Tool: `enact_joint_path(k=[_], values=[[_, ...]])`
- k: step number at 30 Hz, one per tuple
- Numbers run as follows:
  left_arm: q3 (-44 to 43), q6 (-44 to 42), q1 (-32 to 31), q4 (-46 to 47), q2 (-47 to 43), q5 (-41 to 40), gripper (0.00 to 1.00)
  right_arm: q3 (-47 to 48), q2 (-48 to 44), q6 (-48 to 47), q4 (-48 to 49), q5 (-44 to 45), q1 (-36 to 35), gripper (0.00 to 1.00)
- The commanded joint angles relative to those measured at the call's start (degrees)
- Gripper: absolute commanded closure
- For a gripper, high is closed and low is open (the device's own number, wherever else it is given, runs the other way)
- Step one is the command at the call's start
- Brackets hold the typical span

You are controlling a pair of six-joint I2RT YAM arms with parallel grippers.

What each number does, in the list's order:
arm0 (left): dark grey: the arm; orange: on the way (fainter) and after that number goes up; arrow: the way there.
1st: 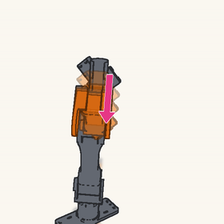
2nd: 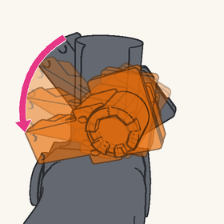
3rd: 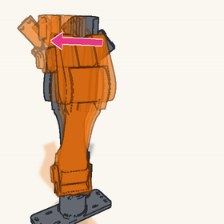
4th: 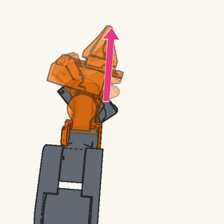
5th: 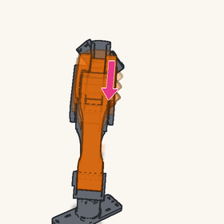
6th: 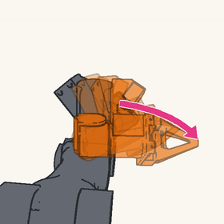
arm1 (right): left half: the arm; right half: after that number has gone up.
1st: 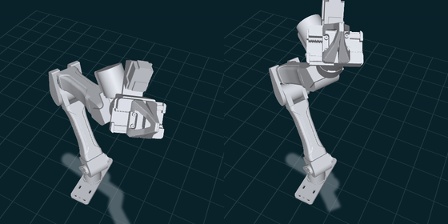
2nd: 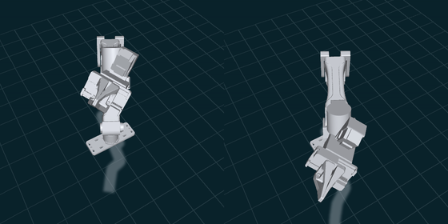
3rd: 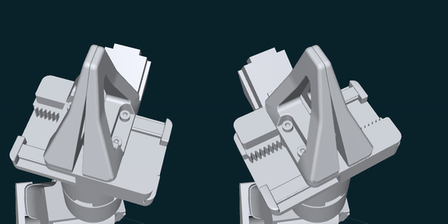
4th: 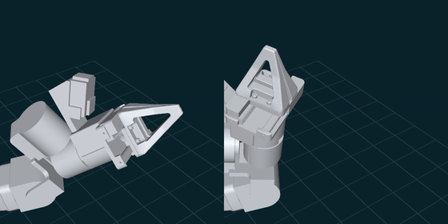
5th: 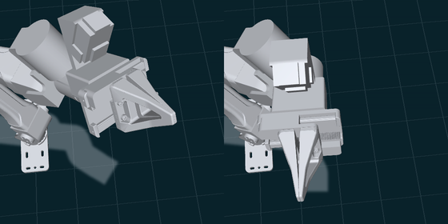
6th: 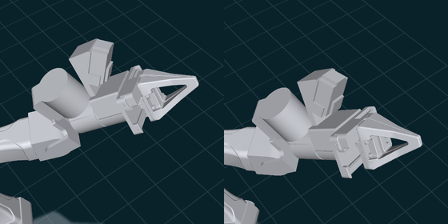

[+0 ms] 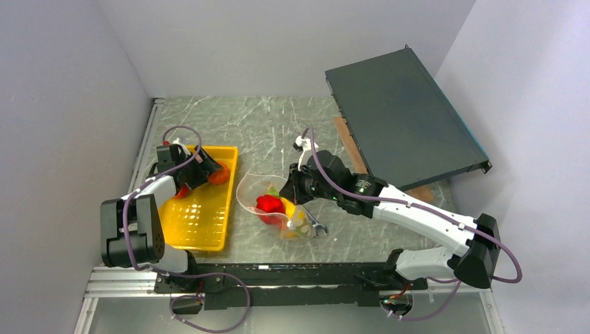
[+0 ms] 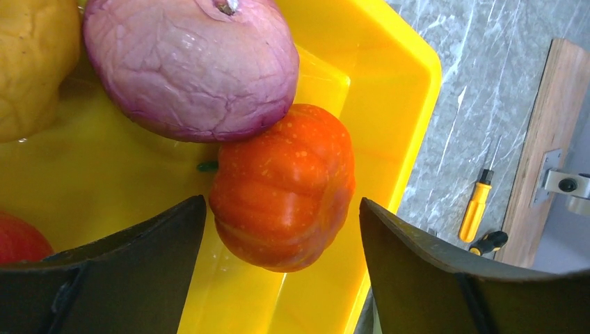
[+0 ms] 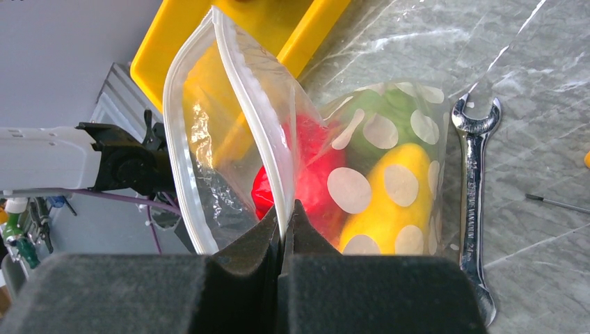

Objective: Place the food in the zip-top bag and seal the zipper
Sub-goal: Pick up the fake vegetable from the bin, then place the fake vegetable in the zipper food storage bag.

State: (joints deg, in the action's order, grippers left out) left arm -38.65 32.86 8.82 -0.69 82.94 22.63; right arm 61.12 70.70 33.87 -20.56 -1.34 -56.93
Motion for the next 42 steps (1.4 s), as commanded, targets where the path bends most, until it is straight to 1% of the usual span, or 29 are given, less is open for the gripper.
enact_joint_path(k=[1, 6, 9, 11, 12, 15, 18, 20, 23, 25, 27, 30, 33, 36, 40, 42], values=[[-2.11, -0.39, 0.23, -0.3, 0.47, 2.1, 0.19, 2.69, -1.81, -0.3, 1.89, 0.36, 0.15, 1.0], [-1.77, -0.88, 0.19, -0.44, 0.02, 2.57, 0.36, 1.28, -2.63, 0.12, 2.65, 0.17, 0.15, 1.0], [-2.96, -3.33, 0.21, -3.68, -1.34, 0.16, 0.44, 1.3, -2.68, 0.16, 2.52, -0.03, 0.15, 1.0], [-3.26, -4.33, 0.21, -5.47, -3.0, -2.0, 0.46, 1.58, -2.68, -0.02, 2.24, -0.11, 0.14, 1.0], [-3.08, -4.72, 0.19, -5.96, -4.21, -2.63, 0.49, 1.62, -2.86, -0.21, 2.27, -0.07, 0.15, 1.0], [-2.02, -5.48, 0.05, -7.91, -8.95, -5.47, 0.51, 1.62, -3.14, -0.63, 2.33, 0.11, 0.15, 1.0], [-0.9, -6.82, -0.69, -12.24, -16.43, -9.49, 0.51, 1.61, -3.35, -1.01, 2.57, 0.12, 0.15, 1.0], [-0.5, -7.42, -0.73, -16.61, -24.43, -10.04, 0.51, 1.15, -3.31, -1.17, 3.26, -0.03, 0.15, 1.0], [-2.16, -9.3, -0.74, -24.91, -35.13, -5.2, 0.52, 0.44, -2.9, -1.37, 4.7, -0.61, 0.24, 1.0], [-4.44, -8.54, -0.81, -31.3, -42.84, -1.65, 0.52, 0.37, -2.32, -1.59, 5.3, -1.2, 0.2, 1.0], [-6.37, -5.65, -0.8, -34.76, -49.95, 3.08, 0.52, 0.33, -1.83, -1.65, 5.82, -1.59, 0.31, 1.0], [-6.66, 2.9, -0.87, -33.5, -58.29, 13.43, 0.56, -0.12, -1.69, -1.58, 6.84, -2.12, 0.28, 1.0], [-6.3, 10.07, -1.23, -32.27, -61.67, 19.38, 0.61, -0.74, -1.71, -1.35, 7.72, -2.47, 0.33, 1.0], [-6.24, 11.89, -1.84, -33.75, -64.17, 18.67, 0.62, -0.96, -1.47, -1.18, 7.9, -2.93, 0.28, 1.0], [-3.52, 14.57, -2.13, -31.7, -65.43, 20.19, 0.64, -1.22, -1.58, -1.0, 8.4, -2.97, 0.33, 1.0], [-2.81, 14.54, -2.57, -32.16, -65.88, 19.37, 0.64, -1.14, -1.6, -1.13, 8.29, -2.81, 0.29, 1.0]])
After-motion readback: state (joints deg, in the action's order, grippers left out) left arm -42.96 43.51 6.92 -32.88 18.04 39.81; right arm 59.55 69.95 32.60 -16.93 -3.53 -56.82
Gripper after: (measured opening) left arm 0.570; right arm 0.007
